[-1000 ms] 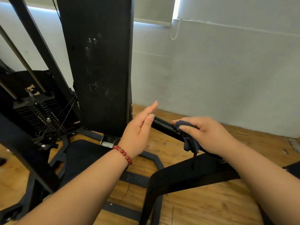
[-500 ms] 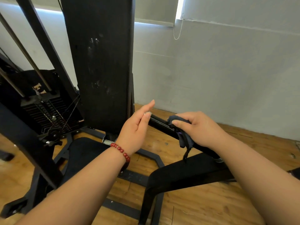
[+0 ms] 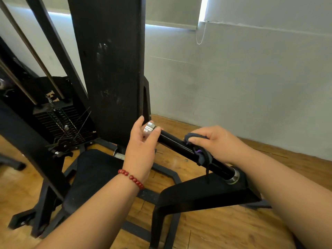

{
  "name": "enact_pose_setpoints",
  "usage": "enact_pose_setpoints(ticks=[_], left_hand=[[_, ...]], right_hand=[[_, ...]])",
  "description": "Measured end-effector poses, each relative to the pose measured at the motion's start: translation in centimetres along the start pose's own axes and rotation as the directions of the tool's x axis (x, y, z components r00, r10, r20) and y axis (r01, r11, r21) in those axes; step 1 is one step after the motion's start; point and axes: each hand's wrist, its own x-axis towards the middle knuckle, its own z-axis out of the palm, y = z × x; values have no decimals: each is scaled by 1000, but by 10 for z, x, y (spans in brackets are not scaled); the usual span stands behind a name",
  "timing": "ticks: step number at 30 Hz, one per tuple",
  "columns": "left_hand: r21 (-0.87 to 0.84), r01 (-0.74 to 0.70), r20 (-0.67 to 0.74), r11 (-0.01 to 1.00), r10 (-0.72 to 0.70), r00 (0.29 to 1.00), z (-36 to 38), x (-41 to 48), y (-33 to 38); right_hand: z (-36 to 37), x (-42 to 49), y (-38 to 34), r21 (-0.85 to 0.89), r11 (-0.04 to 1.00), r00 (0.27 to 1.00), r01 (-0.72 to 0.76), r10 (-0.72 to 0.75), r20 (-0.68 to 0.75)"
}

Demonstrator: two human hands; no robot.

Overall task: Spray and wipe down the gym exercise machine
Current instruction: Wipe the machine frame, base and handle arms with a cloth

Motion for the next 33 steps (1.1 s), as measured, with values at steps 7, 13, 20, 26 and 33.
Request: enact_pose_setpoints(ticks=[7,13,20,26,33], left_hand=[[-245,141,-101,959,-170,980,24,-20,7],[-255,162,-180,953,-212,961,33,-21,7],[-348,147,-178,926,-219,959,69,-48,0],[-357,214,-63,909,-252,966,90,-65,-20],[-332,209,-29,920,-232,972,86,-63,-19]], right_hand=[[12,33,-12,135,987,996,83,-87,24],[-18,-3,38,61,997,985,55,-64,158],[0,15,29,271,961,992,49,-78,96],[-32,-19,59,-9,996,962,85,-80,260],[-30,-6,47,5,991,951,132,-128,281]])
